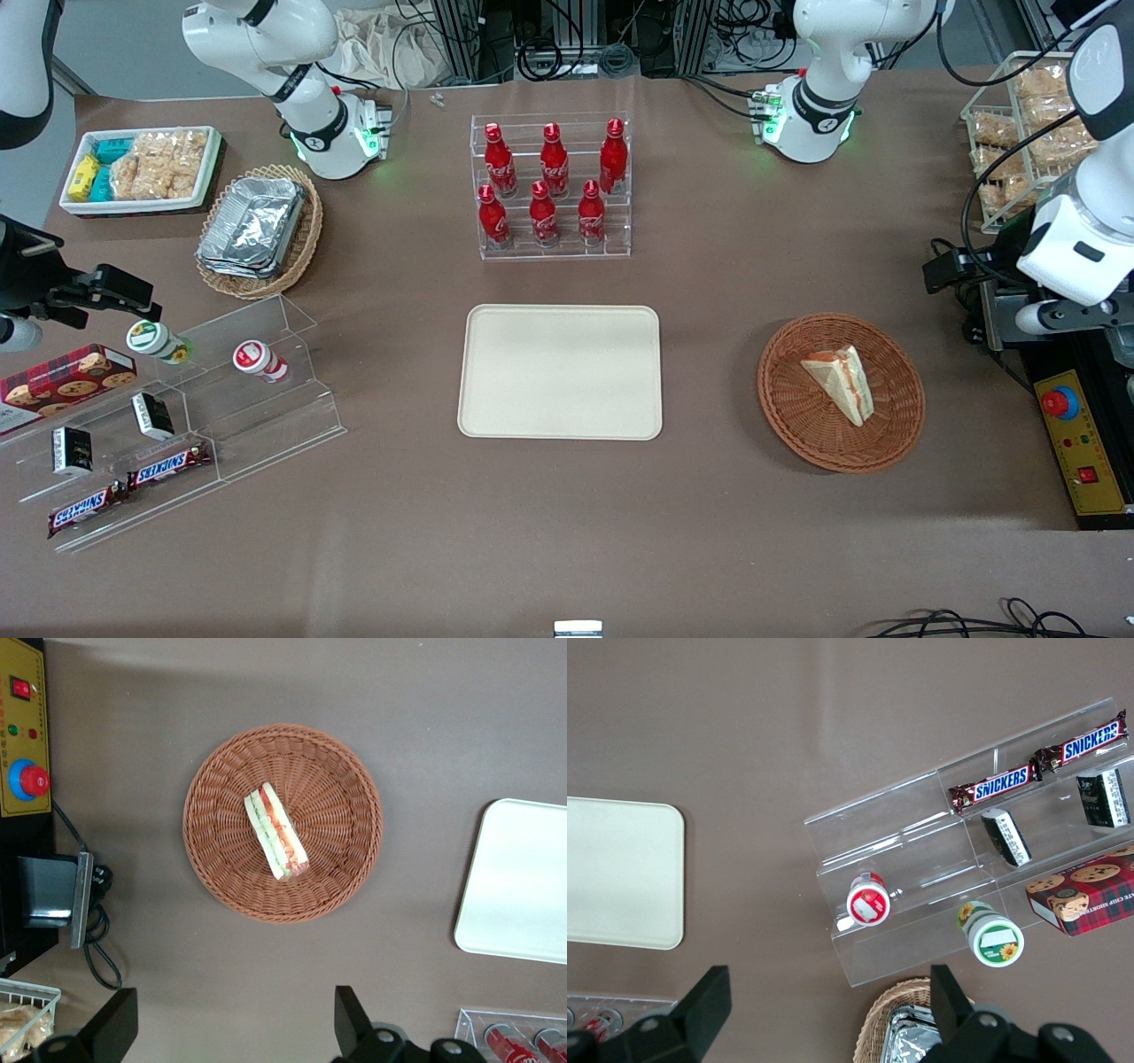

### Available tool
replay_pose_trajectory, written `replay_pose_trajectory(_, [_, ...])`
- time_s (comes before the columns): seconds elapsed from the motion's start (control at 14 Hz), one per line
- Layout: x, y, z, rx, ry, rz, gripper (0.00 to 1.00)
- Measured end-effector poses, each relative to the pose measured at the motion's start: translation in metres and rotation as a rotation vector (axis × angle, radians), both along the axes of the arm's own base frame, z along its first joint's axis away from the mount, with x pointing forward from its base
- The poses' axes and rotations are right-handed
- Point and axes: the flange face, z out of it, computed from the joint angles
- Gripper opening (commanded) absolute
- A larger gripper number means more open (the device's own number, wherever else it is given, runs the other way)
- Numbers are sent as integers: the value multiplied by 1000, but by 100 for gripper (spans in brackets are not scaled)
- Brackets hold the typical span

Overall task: Place sandwich from basket to tray
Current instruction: 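Lower the open left gripper over the sandwich in the wicker basket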

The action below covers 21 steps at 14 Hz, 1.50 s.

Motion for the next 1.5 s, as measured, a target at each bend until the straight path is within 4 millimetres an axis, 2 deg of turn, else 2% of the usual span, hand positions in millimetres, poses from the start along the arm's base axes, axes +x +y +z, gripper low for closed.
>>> replay_pose_trajectory(0.36, [8, 1, -2, 18, -2, -4, 99])
replay_pose_trajectory(0.5, [13, 3, -11, 41, 9, 3, 99])
replay_pose_trajectory(0.71, [23, 1, -33, 65, 20, 135, 99])
replay_pose_trajectory(1.07, [35, -3, -106, 86, 35, 344, 99])
replay_pose_trajectory(1.5, [31, -7, -204, 61, -21, 517, 99])
